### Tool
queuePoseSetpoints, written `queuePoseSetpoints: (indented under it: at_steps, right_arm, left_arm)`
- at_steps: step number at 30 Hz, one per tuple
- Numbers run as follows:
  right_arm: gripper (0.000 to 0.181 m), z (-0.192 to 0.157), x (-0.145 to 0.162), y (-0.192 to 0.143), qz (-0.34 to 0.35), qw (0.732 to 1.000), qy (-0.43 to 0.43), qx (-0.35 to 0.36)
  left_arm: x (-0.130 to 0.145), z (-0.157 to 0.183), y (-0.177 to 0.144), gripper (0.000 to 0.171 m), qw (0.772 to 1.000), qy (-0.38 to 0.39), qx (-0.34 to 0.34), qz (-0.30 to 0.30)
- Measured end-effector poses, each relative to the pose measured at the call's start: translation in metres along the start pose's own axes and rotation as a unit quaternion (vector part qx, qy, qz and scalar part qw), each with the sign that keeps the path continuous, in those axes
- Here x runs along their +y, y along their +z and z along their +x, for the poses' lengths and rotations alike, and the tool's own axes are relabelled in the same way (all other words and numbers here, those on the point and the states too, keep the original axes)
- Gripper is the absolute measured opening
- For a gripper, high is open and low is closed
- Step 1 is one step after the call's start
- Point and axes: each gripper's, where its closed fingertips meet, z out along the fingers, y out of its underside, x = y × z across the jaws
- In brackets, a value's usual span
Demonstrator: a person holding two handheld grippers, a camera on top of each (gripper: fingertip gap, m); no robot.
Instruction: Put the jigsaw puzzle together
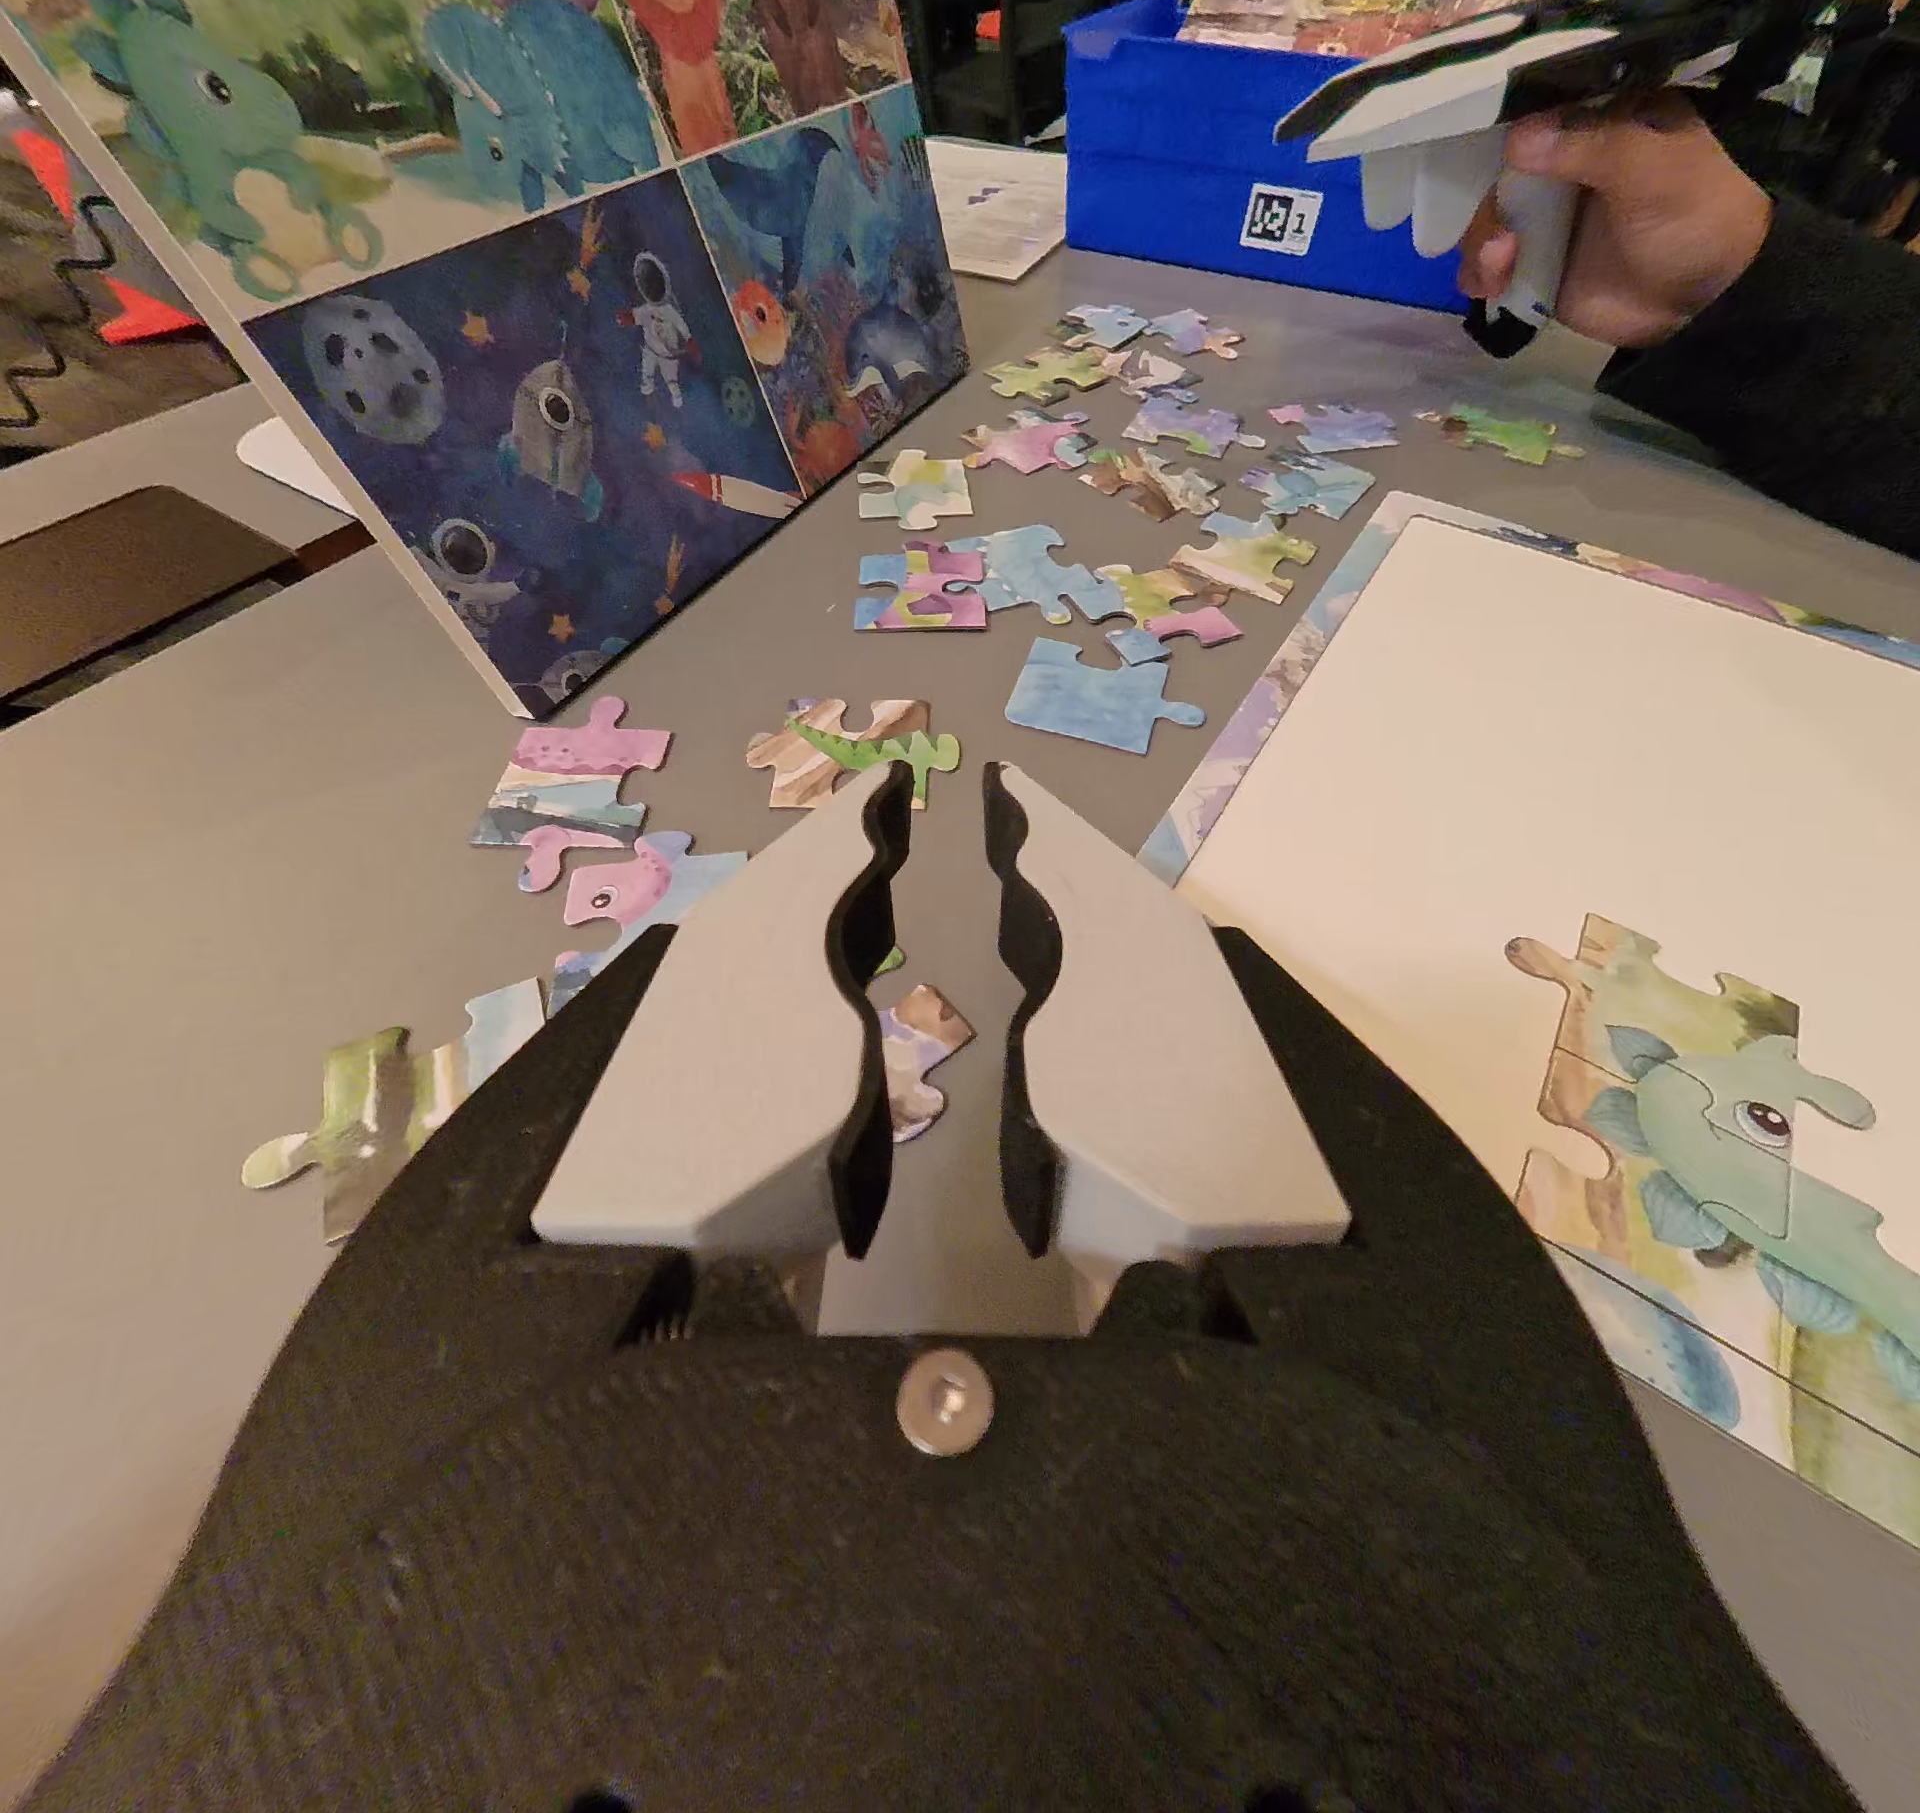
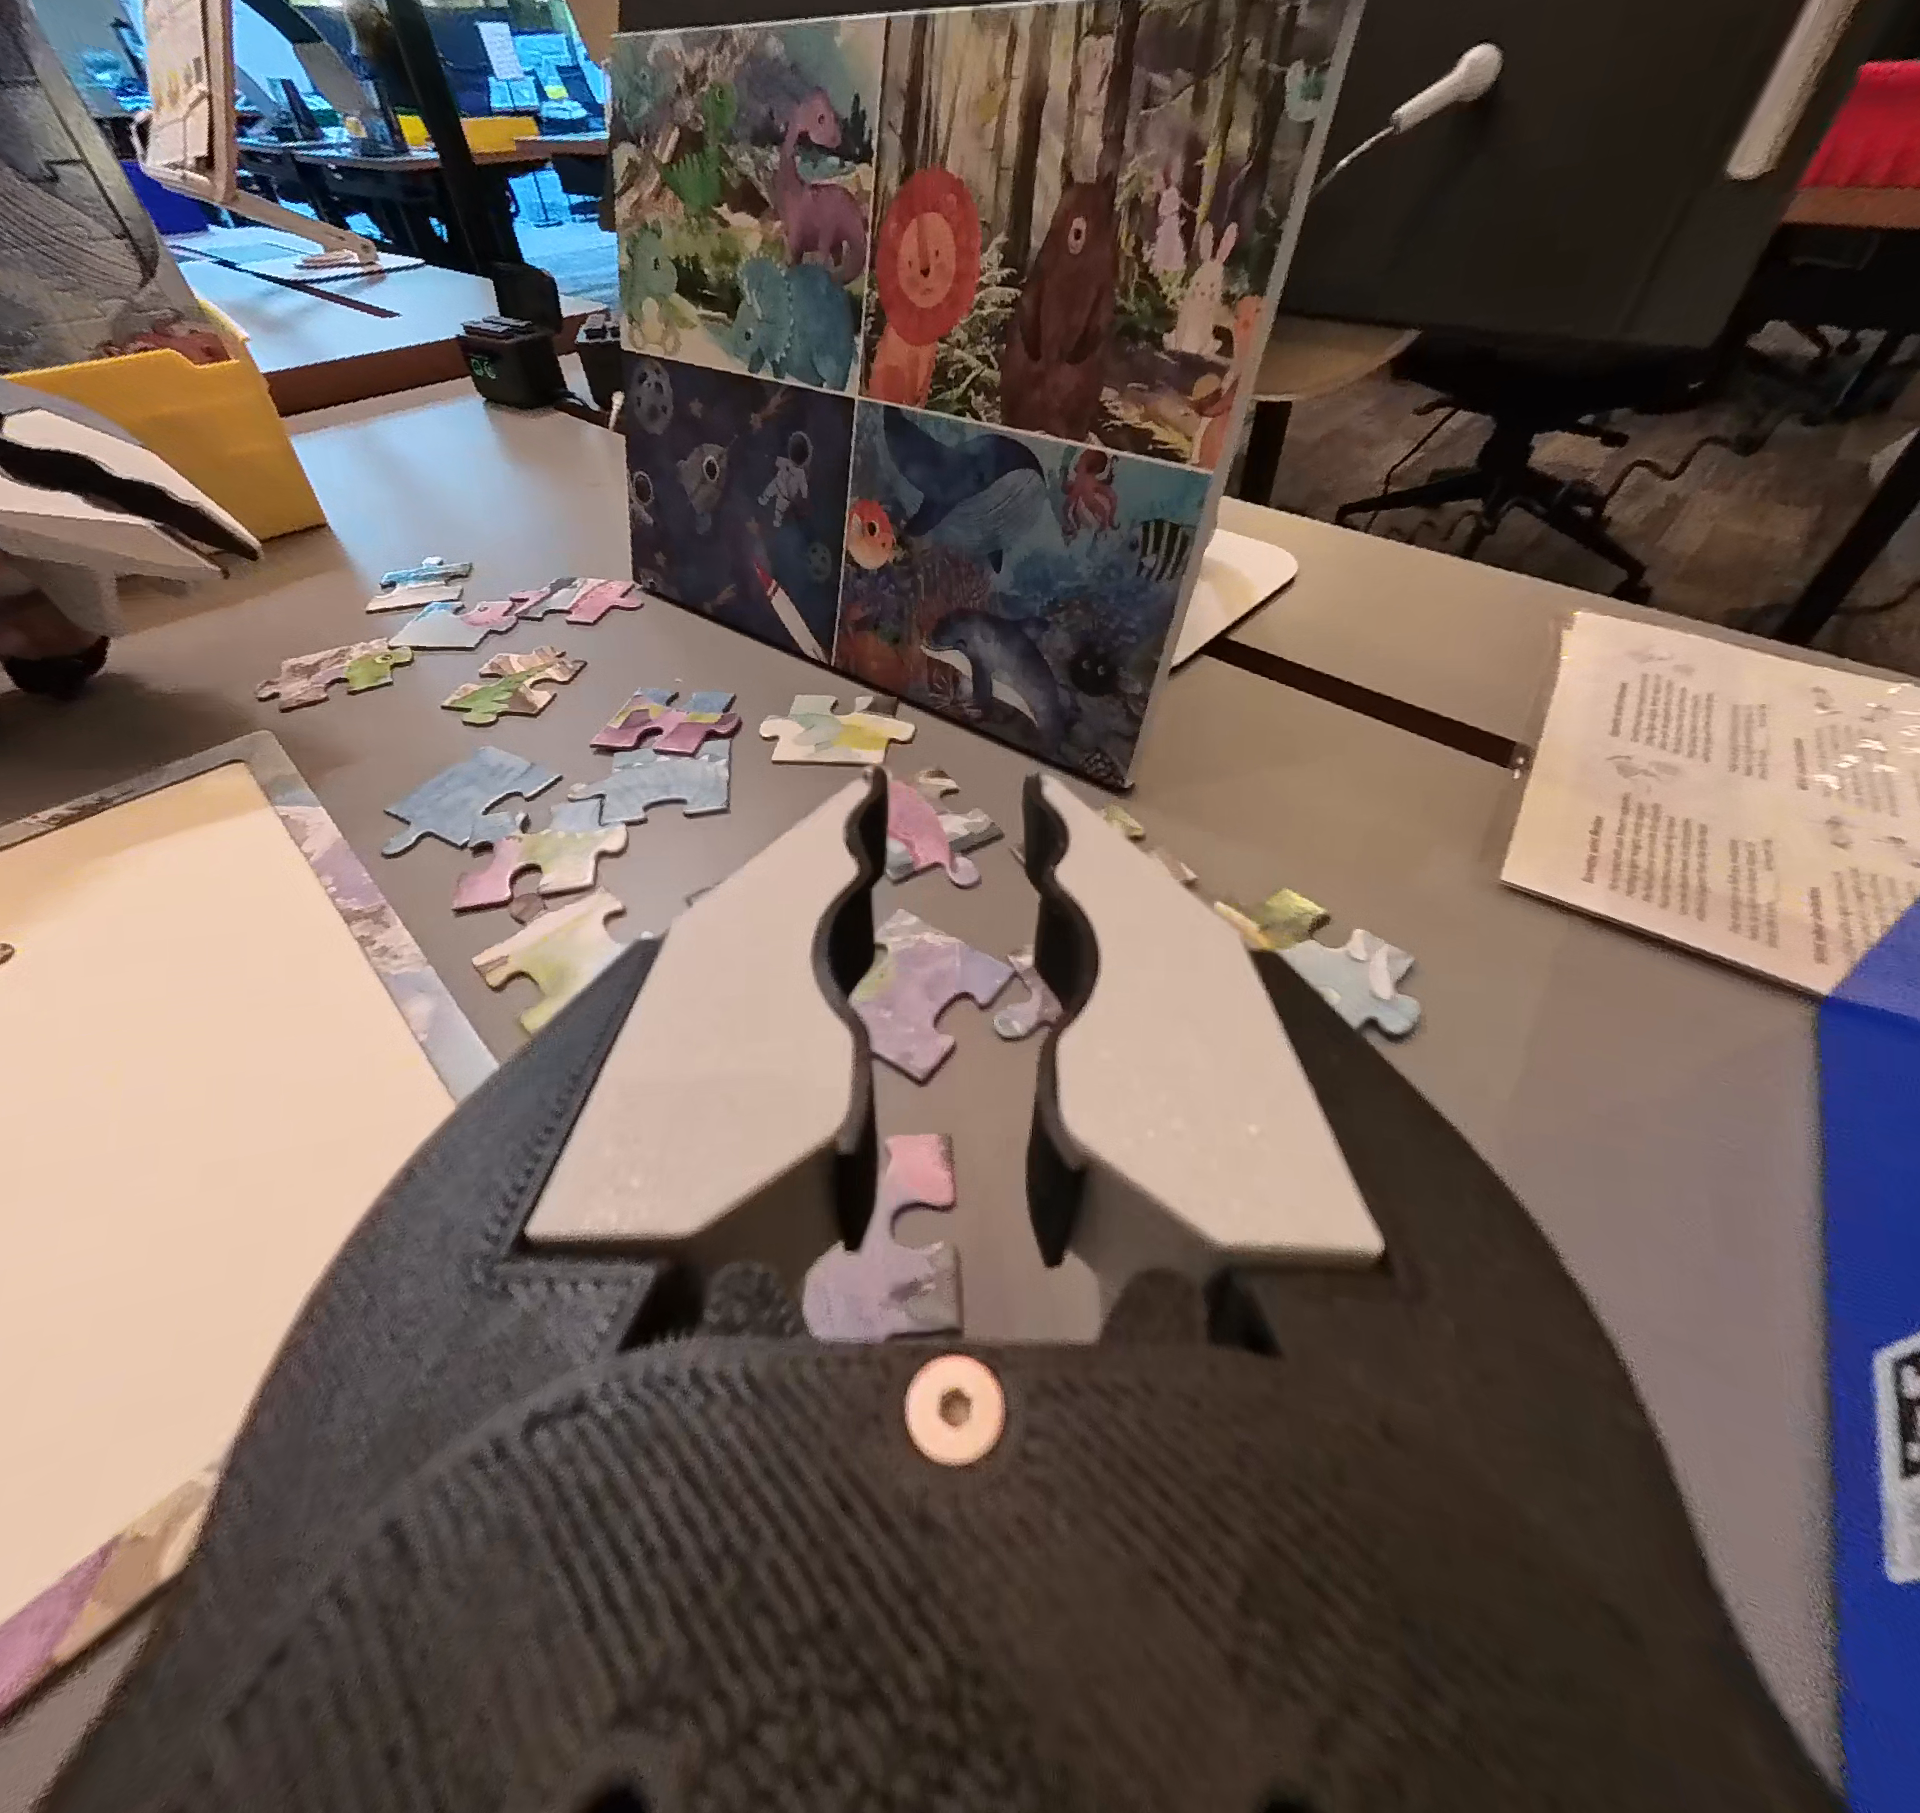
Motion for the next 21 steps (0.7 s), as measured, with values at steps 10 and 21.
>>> queuePoseSetpoints:
  at_steps: [10,21]
  right_arm:
    - [0.025,-0.015,0.006,0.011,-0.019,0.999,-0.029,-0.012]
    - [0.026,-0.015,-0.008,0.004,0.030,0.998,0.035,-0.039]
  left_arm:
    - [-0.039,0.070,0.038,0.047,0.997,-0.013,0.081,0.003]
    - [0.033,0.040,0.102,0.071,0.973,-0.004,0.007,-0.231]
